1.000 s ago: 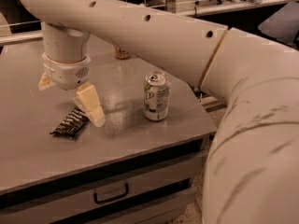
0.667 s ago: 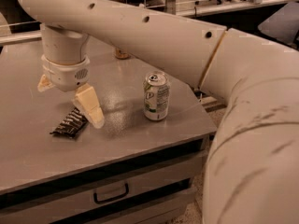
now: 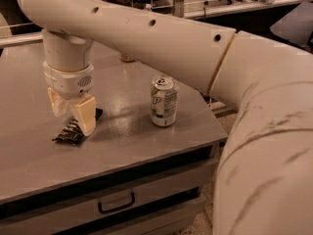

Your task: Move rxbar chocolate near 7up can

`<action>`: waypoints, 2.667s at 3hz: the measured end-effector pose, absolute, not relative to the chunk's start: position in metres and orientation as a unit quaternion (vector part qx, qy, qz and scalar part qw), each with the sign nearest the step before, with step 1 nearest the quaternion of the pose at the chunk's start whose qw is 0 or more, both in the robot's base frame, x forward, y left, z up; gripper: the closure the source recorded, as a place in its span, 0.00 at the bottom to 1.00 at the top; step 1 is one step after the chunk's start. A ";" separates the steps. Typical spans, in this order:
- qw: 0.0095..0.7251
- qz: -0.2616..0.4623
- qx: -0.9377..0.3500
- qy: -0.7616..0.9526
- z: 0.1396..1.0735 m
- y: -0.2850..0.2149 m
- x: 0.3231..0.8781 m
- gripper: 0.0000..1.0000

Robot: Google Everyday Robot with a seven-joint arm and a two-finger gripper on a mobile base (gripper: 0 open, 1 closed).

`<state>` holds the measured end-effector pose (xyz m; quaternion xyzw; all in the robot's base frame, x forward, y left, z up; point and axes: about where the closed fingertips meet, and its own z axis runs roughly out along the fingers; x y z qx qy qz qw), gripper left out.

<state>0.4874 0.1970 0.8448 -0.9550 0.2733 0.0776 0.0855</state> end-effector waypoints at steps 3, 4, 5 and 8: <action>0.096 0.083 -0.955 0.267 0.851 0.196 0.483 1.00; 0.102 0.075 -0.953 0.275 0.856 0.192 0.484 1.00; 0.101 0.061 -0.947 0.297 0.863 0.172 0.489 1.00; 0.059 0.031 -0.925 0.374 0.875 0.081 0.491 0.84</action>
Offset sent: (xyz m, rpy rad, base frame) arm -0.0055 -0.0044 0.0085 0.0258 0.0157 0.0167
